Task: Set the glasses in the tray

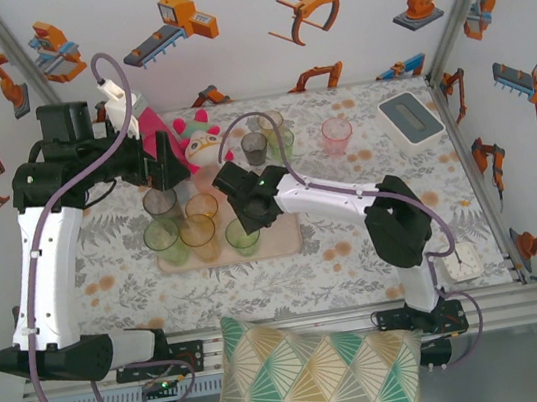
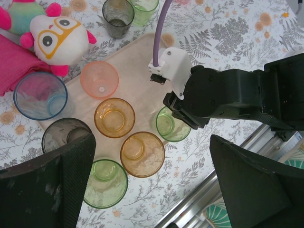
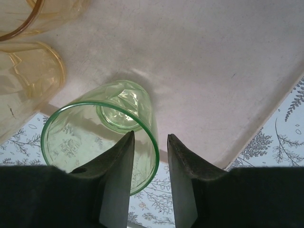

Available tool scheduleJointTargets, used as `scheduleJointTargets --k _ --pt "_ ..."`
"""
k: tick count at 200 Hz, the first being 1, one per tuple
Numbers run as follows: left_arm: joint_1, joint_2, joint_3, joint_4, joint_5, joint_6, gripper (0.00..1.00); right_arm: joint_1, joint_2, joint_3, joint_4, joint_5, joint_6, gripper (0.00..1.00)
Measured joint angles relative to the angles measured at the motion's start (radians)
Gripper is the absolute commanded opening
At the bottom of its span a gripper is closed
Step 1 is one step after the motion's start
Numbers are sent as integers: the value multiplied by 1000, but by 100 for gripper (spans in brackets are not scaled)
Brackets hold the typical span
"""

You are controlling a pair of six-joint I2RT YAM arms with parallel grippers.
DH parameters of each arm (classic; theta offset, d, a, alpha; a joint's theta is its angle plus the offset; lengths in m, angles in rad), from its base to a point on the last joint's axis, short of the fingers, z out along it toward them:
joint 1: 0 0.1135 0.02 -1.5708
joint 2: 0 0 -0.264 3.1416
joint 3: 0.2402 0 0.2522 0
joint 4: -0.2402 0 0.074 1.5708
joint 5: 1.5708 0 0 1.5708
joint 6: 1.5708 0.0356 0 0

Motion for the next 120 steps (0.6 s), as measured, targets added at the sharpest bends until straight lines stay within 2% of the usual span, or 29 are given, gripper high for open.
scheduleJointTargets --k 120 --pt "0 0 6 0 -3 1 97 0 -169 -30 -10 9 1 38"
